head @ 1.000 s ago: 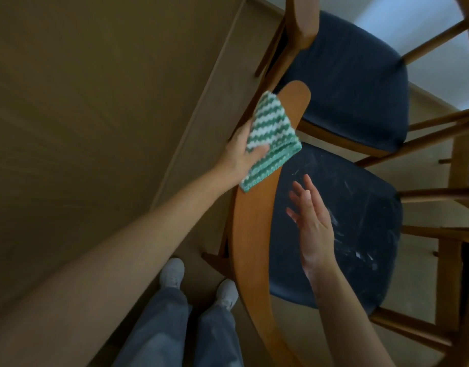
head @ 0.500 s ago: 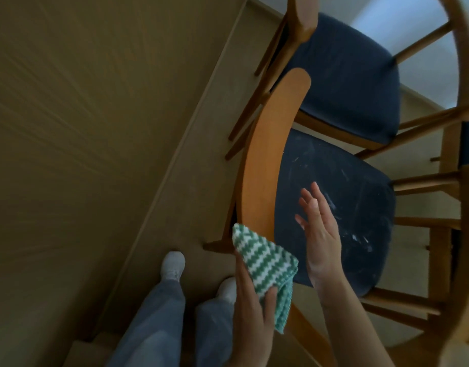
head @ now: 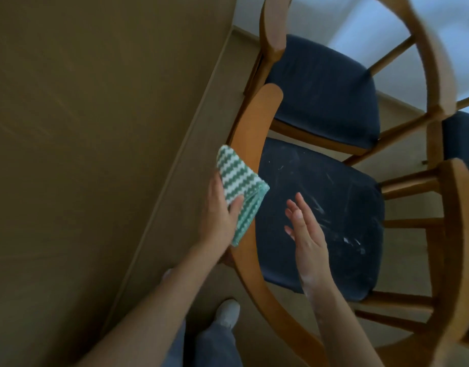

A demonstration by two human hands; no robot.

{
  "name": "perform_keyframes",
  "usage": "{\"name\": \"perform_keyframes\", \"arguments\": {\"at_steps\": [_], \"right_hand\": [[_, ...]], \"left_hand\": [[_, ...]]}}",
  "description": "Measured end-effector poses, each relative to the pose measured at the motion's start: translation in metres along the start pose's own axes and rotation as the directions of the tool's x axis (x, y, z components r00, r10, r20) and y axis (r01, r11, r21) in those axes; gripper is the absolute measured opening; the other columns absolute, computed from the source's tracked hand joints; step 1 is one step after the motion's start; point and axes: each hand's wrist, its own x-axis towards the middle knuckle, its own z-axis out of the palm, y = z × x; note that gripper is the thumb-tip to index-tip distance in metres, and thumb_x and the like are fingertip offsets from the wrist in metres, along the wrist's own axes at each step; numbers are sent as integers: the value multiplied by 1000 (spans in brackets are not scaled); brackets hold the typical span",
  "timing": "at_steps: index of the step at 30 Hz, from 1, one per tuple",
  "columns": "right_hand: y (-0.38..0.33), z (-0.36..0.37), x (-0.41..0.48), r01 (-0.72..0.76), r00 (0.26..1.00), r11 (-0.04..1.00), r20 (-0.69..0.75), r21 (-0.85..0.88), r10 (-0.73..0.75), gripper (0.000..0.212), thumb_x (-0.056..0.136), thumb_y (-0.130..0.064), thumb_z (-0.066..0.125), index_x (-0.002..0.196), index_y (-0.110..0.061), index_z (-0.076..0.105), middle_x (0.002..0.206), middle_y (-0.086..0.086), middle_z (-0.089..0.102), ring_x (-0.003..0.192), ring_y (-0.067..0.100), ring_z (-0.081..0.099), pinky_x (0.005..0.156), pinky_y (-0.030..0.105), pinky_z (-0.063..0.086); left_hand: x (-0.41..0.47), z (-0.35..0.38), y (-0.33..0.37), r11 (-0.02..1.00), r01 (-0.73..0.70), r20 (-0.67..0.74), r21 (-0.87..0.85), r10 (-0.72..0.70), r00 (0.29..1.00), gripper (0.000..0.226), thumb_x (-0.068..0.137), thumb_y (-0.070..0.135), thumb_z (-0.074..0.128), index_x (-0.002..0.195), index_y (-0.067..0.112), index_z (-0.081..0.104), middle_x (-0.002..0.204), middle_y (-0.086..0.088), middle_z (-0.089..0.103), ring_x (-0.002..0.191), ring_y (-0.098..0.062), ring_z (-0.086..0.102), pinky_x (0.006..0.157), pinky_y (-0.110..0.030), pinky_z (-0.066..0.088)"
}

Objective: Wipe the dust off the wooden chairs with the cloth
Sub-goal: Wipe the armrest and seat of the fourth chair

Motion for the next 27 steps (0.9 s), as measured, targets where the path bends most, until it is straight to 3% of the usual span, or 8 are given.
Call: {"name": "perform_keyframes", "arguments": {"at_steps": [3,7,11,14,17,20,22,27], "right_hand": [[1,6,6,-1,1000,1000,11,7,1,45,98,-27,41,142,-29,33,145,-7,42,131,3,40,109,24,34],[0,15,31,-34,999,999,12,-7,35,51,98,-23,46,146,-26,29,148,-3,38,132,5,36,104,19,32],[-10,27,69,-25,999,999,-23,-25,24,57,97,-20,50,148,-23,25,151,1,32,136,13,34,103,21,30],[-22,36,100,-59,997,998,-56,35,61,63,96,-23,53,149,-22,21,153,3,29,138,16,32,103,23,30],[-30,42,127,-152,986,979,-53,133,160,69,93,-30,57,150,-17,19,149,5,35,133,16,38,96,21,34],[-35,45,146,-172,985,974,22,148,170,53,91,-32,59,137,-10,44,125,2,59,107,9,60,75,13,48],[-38,47,153,-121,993,982,14,145,120,27,91,-27,60,108,-6,62,97,3,69,79,5,67,61,14,50],[-43,38,158,34,996,999,-79,33,-31,16,87,-19,65,89,-8,54,81,1,62,68,8,61,59,21,52]], "left_hand": [[56,-4,23,956,-99,96,275,75,993,74,96,32,47,151,17,1,158,-6,7,143,-24,16,115,-46,21],[99,4,53,713,-280,231,642,169,958,68,100,37,35,150,17,-6,157,-5,-17,144,-22,-14,115,-38,-6],[120,8,59,540,-462,406,704,228,885,60,102,37,22,150,16,-7,157,-5,-18,143,-20,-20,113,-38,-15],[129,-3,58,663,-531,479,528,284,830,52,103,32,21,150,17,5,158,-1,-7,144,-14,-15,113,-32,-16],[132,-17,50,804,-522,412,287,388,824,44,102,23,32,145,13,29,156,-2,17,145,-12,2,118,-35,-4],[132,-27,43,805,-509,368,306,394,842,47,99,29,34,145,16,32,156,0,16,139,-5,-1,118,-35,3],[133,-31,39,796,-499,380,343,368,849,47,101,25,37,146,19,27,157,2,11,137,-2,-4,115,-30,-1],[135,-30,40,762,-525,413,380,368,833,60,92,39,26,148,21,19,158,2,6,138,-3,-9,114,-29,-6]]}}
